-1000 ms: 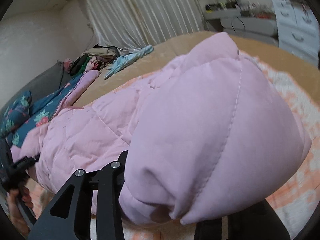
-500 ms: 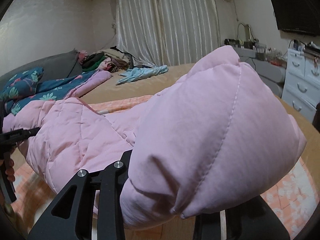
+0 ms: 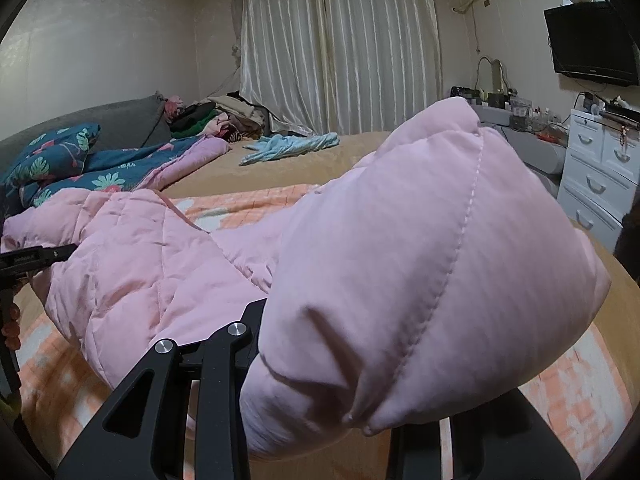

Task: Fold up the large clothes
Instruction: 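Hold the jacket edge with both tools and roll it over the jacket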

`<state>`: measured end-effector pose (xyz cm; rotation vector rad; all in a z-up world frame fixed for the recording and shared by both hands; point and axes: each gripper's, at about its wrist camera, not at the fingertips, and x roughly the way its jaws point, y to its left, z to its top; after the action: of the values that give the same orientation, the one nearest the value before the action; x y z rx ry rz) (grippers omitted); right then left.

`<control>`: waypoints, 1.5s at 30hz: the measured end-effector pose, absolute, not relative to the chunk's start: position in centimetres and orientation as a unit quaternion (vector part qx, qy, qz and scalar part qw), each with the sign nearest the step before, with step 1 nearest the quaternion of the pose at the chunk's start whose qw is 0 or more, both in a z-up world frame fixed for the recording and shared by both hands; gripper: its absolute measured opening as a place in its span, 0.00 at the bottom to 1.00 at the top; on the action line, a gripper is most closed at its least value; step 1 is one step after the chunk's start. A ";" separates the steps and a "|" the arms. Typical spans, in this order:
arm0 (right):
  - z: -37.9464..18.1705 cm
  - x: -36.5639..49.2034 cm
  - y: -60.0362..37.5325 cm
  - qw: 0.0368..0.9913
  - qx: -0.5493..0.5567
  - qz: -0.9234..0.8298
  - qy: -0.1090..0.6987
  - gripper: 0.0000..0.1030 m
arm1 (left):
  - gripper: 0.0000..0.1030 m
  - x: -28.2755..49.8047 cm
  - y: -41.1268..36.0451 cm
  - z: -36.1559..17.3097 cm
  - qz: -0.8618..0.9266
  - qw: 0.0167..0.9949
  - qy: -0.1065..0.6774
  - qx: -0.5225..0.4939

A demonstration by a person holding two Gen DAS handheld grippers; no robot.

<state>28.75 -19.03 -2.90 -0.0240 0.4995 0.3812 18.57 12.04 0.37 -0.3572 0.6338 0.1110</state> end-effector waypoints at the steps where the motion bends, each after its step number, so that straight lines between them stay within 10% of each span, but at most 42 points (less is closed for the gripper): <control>1: -3.1 28.3 -19.3 0.950 -0.009 0.187 0.248 0.29 | 0.29 18.2 11.9 0.3 0.054 0.933 0.310 -0.173; 29: -5.3 23.0 -22.3 0.931 0.049 0.178 0.313 0.31 | 0.30 11.7 11.1 -1.9 0.059 0.923 0.346 -0.158; 45: -10.1 24.5 -25.5 0.875 0.201 0.137 0.418 0.66 | 0.40 10.3 11.3 -5.2 0.065 0.914 0.363 -0.170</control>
<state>24.49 -25.52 -10.13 0.4202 0.8728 0.2852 10.34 11.28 -5.15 -0.3511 0.7481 0.1334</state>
